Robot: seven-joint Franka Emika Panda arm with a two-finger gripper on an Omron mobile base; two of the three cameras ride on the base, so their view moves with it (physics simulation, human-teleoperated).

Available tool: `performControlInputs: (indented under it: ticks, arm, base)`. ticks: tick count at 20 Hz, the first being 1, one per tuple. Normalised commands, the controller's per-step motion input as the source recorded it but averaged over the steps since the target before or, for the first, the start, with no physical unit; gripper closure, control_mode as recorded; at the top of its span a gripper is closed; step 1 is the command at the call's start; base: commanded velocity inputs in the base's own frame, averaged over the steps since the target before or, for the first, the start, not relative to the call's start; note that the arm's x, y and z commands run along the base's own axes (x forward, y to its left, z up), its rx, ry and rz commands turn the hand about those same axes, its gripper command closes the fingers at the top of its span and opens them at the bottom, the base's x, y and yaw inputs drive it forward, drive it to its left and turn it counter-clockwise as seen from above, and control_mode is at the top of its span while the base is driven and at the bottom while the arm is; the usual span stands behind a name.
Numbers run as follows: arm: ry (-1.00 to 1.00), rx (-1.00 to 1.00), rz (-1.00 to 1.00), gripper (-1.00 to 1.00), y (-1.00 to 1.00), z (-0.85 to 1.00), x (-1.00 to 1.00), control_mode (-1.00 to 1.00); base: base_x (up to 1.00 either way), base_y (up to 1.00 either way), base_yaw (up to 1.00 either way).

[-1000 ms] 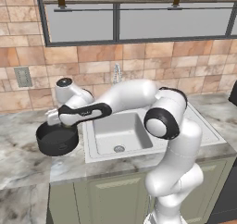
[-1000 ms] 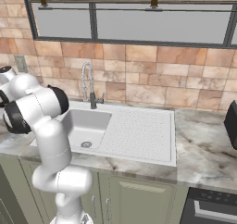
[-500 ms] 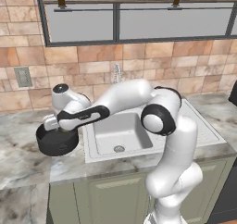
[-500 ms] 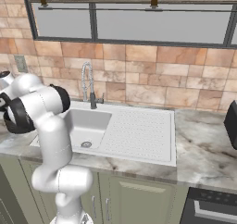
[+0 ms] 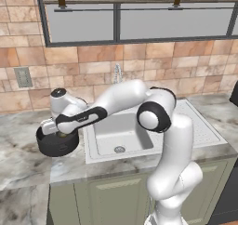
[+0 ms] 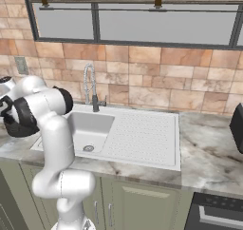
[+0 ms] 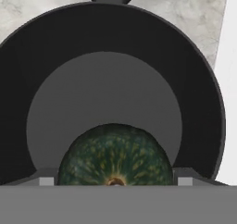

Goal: Dump the squash from the pot into the sink. Then turn on the water and wash the squash. Then turn off the water and put the squash back in the pot.

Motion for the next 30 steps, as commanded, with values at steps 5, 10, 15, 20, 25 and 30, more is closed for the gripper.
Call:
performControlInputs:
  ticks: [5,10,15,20,25,30]
  arm:
    - [0.05,0.00,0.00,1.00,0.12,-0.19,0.20,-1.00]
    - [0.01,0.00,0.00,1.00,0.14,-0.12,0.23,-1.00]
    - [0.00,0.00,0.00,1.00,0.12,-0.10,0.19,-1.00]
    - [0.01,0.00,0.00,1.00,0.08,-0.09,0.12,-1.00]
    - [0.02,0.00,0.00,1.00,0.01,-0.05,0.03,-1.00]
    - [0.04,0.00,0.00,1.00,0.01,-0.09,0.01,-1.00]
  base:
    - [0.00,0.00,0.00]
    - [0.00,0.00,0.00]
    - [0.00,0.00,0.00]
    - [0.00,0.00,0.00]
    - [0.00,0.00,0.00]
    - [0.00,0.00,0.00]
